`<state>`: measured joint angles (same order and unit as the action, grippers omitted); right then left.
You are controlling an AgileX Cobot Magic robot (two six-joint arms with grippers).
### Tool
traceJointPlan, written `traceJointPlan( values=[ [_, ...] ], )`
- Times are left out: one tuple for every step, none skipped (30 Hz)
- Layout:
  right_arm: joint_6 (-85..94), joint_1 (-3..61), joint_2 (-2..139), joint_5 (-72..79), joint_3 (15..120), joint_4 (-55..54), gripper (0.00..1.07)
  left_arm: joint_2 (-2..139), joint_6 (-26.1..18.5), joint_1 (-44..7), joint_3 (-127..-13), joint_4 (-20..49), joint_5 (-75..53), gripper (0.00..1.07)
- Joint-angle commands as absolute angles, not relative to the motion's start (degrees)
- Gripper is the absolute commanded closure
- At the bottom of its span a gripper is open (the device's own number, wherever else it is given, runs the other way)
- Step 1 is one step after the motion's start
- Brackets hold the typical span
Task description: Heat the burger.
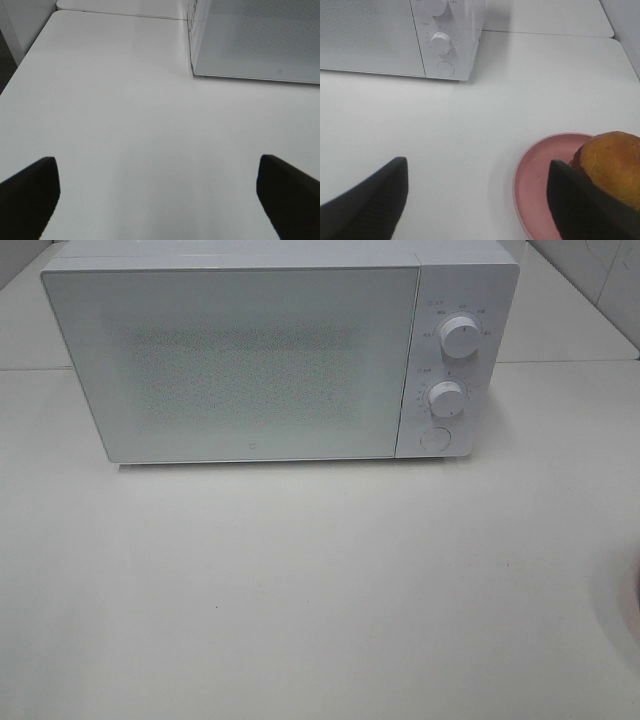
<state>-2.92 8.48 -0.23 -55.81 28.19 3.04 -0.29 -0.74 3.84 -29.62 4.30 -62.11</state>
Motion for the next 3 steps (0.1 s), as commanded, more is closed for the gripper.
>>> traceJointPlan(
  values=[
    [-3.09,8.08,-1.95,-54.95,28.07,2.81,0.32,-0.97,-0.92,4.07,-29.51,4.64,-61.25,0.07],
    [-3.09,8.08,-1.95,-54.95,28.07,2.81,0.32,-0.97,-0.92,4.07,-29.51,4.64,-61.25,0.07],
    [-3.09,8.08,-1.95,-54.95,28.07,2.81,0.32,-0.97,-0.92,4.07,-29.51,4.64,-61.25,0.07]
  ],
)
